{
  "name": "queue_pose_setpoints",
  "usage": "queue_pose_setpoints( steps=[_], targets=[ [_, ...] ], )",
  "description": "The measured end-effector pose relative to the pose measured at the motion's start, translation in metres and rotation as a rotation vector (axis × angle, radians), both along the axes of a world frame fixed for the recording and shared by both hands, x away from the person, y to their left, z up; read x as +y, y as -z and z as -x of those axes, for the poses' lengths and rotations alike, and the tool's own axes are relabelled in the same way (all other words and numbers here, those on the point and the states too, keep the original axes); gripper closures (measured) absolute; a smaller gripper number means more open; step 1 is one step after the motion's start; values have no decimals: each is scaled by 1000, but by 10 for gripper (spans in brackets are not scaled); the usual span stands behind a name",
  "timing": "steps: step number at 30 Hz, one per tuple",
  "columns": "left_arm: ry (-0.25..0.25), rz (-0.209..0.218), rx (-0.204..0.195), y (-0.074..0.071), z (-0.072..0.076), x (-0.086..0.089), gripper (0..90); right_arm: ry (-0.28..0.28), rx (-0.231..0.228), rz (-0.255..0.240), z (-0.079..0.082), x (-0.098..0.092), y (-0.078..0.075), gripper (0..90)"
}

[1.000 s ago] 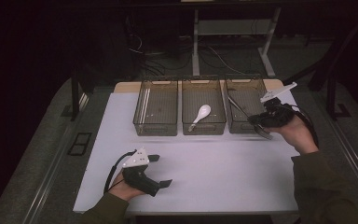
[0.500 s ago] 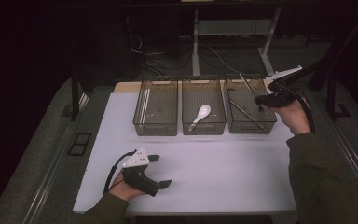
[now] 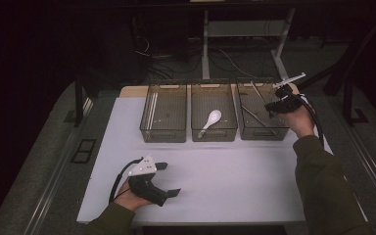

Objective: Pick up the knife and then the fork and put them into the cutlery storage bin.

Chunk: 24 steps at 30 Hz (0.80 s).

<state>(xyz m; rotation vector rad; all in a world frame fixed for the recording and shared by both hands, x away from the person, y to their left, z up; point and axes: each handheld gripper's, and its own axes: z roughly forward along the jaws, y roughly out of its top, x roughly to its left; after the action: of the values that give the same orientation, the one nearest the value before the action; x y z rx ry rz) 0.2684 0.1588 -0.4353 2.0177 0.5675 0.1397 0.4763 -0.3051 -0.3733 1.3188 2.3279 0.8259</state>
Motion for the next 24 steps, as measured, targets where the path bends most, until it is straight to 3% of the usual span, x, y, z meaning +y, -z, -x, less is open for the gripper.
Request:
queue_pose_setpoints(
  steps=[7,15,17,24],
  targets=[
    [-1,1,0,0,0,0,0,-12,65,51,-4,4,18,852],
    [1,0,1,0,0,0,0,-52,142,118,-7,15,29,843],
    [1,0,1,0,0,0,0,-63,157,118,-7,16,31,832],
    [2,-1,1,0,0,0,0,-50,118,56,-5,16,25,708]
  ],
)
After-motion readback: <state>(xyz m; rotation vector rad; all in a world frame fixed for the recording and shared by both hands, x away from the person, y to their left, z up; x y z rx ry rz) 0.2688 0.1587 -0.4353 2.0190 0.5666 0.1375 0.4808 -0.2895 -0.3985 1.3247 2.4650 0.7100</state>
